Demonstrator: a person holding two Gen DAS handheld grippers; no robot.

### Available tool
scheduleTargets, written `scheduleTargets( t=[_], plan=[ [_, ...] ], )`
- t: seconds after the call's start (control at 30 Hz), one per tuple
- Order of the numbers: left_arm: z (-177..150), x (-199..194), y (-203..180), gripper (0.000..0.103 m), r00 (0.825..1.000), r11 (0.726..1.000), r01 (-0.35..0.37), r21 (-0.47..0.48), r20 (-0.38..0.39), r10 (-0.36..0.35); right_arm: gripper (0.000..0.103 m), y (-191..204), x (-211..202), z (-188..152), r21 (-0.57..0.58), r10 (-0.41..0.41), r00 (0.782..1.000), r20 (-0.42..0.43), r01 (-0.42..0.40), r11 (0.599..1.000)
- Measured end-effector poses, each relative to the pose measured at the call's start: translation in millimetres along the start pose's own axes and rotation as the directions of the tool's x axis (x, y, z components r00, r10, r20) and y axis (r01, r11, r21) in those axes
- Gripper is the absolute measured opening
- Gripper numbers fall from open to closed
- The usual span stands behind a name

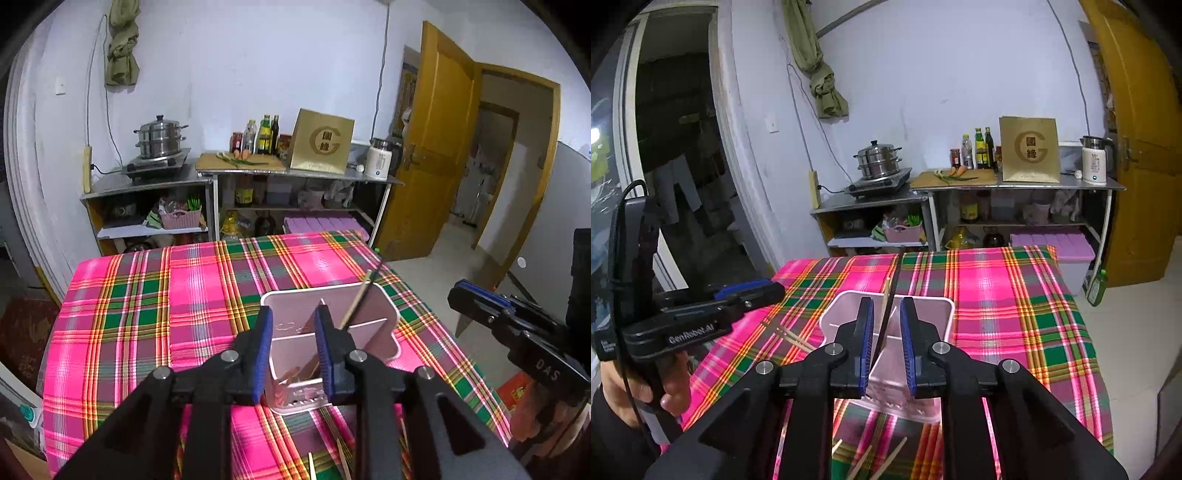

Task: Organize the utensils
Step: 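Open the left tool and the right tool to drop the chopsticks into the basket, then move both tools back toward the remaining chopsticks on the cloth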

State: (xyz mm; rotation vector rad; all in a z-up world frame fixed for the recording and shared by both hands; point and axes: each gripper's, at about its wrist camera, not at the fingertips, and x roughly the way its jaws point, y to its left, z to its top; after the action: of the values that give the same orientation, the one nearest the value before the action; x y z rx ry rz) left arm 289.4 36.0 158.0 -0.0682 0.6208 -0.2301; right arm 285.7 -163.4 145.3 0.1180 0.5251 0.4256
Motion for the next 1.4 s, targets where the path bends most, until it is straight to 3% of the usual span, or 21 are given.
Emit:
scheduleTargets(
  t=[0.43,1.03,1.4],
  plan=[
    [-62,-74,-20,0.03,0.995,0.999,0.044,0.014,0.089,-0.045,0.015,9,-78,-58,-0.027,-0.009,0.999,0.052,0.01,1.0],
    [-178,-94,-33,0.03,0.997,0.998,0.062,-0.026,0.044,-0.061,0.015,2,-119,-153,0.004,-0.039,0.999,-0.031,0.039,0.999],
    [-218,-87,-33,0.03,0.997,0.996,0.066,-0.055,-0.026,-0.067,0.015,-7,-120,-192,0.043,-0.037,0.994,-0.105,0.042,0.998]
  ],
)
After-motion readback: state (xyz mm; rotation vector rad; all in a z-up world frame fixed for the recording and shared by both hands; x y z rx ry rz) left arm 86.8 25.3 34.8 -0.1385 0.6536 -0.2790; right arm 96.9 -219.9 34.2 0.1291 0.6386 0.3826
